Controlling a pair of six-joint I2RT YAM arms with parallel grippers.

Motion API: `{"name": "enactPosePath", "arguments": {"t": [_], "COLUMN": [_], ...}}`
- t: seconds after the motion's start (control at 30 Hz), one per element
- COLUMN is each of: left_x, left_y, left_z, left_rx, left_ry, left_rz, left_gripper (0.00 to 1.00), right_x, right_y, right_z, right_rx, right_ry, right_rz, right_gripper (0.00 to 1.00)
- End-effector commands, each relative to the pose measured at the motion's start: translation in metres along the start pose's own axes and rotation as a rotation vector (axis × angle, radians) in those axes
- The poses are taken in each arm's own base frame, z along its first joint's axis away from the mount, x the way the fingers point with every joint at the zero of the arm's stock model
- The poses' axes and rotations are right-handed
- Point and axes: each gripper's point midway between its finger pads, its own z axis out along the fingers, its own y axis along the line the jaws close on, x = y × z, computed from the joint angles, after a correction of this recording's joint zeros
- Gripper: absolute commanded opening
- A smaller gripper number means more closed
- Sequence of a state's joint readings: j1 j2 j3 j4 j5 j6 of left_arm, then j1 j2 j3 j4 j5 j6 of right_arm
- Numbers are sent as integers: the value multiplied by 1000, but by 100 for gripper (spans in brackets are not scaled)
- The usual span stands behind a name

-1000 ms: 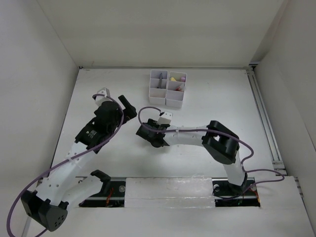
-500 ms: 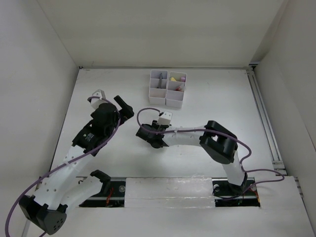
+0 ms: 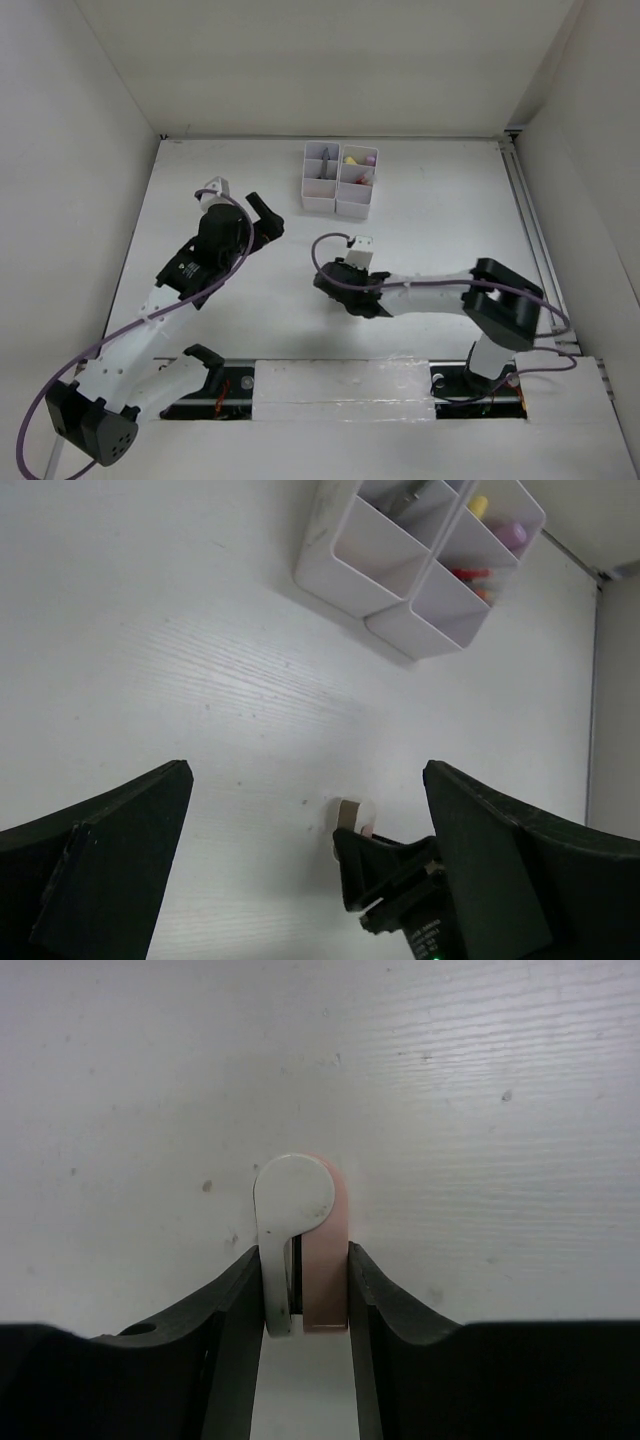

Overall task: Sort the stationery into containers
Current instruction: Pick up the stationery from the center of the board.

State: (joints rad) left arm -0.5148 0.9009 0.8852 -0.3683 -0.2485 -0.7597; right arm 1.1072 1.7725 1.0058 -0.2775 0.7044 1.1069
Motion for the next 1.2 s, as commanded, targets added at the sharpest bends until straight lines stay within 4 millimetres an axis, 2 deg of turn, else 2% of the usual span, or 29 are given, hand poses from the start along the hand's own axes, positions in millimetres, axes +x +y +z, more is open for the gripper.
{"name": "enactPosePath", "arguments": {"t": [0.0,0.03,0.07,0.1,0.13,0.17,0.2,0.23,0.3,0.33,0.4,0.5,0.53,0.63,0.8,0.97,1.03,1.17], "left_x": [19,23,30,43,52,59,72,79,91,96,101,108,109,109,106,106,108,115], "left_y": [-29,-37,-40,-49,-53,-61,-74,-80,-88,-92,-96,-104,-105,-109,-110,-111,-112,-107], "left_z": [3,6,6,3,6,6,-3,-2,-4,-8,-11,-21,-23,-28,-29,-28,-30,-23], "left_rx": [179,222,256,323,354,415,513,558,643,692,732,813,817,853,844,838,846,835], "left_ry": [93,109,133,197,234,251,328,367,411,435,462,504,515,518,517,524,526,538], "left_rz": [52,50,63,77,79,93,99,115,122,127,115,109,100,99,68,67,79,76], "left_gripper": [100,100,100,100,100,100,100,100,100,100,100,100,100,98,98,95,93,83], "right_x": [-56,-60,-69,-75,-64,-70,-70,-59,-73,-74,-83,-88,-93,-97,-87,-101,-116,-126], "right_y": [42,47,38,47,58,56,58,56,49,43,42,38,41,44,49,39,40,38], "right_z": [-39,-51,-65,-81,-100,-117,-129,-139,-155,-156,-171,-168,-171,-165,-148,-140,-148,-151], "right_rx": [-365,-454,-523,-615,-782,-858,-914,-986,-999,-998,-1030,-1002,-1004,-970,-936,-840,-829,-805], "right_ry": [-165,-197,-264,-308,-289,-326,-361,-339,-411,-422,-474,-489,-508,-497,-430,-473,-526,-559], "right_rz": [-140,-215,-365,-419,-522,-577,-670,-729,-750,-763,-770,-805,-808,-823,-855,-808,-773,-748], "right_gripper": [0,0,0,0,0,0,0,0,0,0,0,0,0,0,0,0,0,0]}}
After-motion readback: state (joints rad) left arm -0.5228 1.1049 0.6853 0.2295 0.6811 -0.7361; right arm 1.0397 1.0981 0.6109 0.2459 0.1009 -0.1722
